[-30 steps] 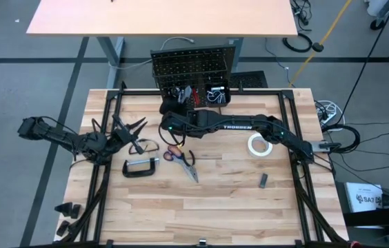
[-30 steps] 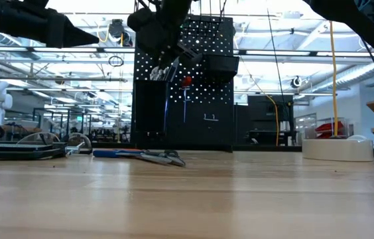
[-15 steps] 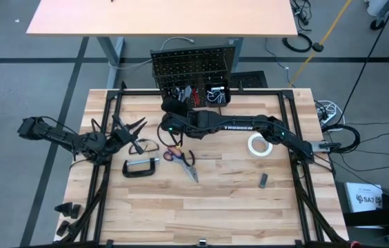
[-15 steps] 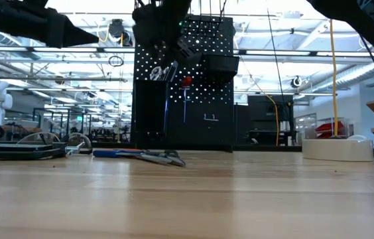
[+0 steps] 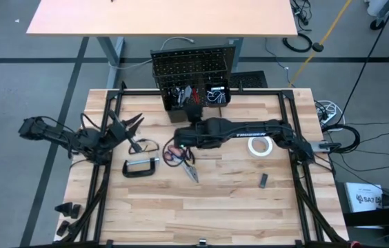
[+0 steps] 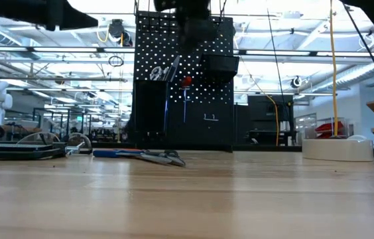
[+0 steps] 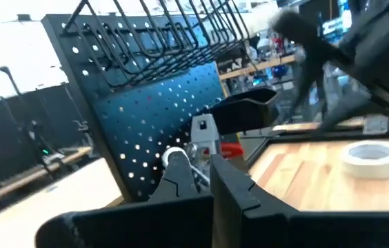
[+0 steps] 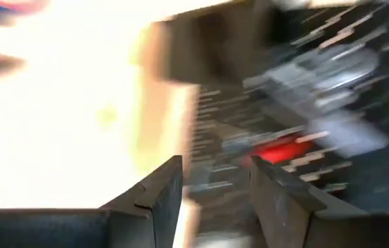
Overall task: Hang tools onto peg board
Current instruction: Put the long nose pliers on the left black bin on the peg board
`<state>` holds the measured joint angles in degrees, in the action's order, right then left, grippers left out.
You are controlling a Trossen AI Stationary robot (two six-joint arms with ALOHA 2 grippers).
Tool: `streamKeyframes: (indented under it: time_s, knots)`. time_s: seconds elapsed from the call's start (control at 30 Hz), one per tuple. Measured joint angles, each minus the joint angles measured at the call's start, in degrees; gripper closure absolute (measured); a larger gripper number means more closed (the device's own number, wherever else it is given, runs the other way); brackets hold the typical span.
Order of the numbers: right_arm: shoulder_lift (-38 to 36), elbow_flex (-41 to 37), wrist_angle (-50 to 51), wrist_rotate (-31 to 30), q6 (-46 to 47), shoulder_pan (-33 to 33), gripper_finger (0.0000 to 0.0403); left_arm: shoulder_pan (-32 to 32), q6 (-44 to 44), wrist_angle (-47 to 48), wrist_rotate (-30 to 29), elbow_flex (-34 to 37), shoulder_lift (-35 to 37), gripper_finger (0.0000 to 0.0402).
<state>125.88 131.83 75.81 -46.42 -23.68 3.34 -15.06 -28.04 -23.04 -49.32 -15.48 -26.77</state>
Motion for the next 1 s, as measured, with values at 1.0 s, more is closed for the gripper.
streamKeyframes:
  time_s: [1.0]
  knots:
    - [-6.68,-37.57,-36.22,25.48,52.19,8.34,0.0245,2.8,41.16,43.6,29.88,-6.8,-0.08,0.0402]
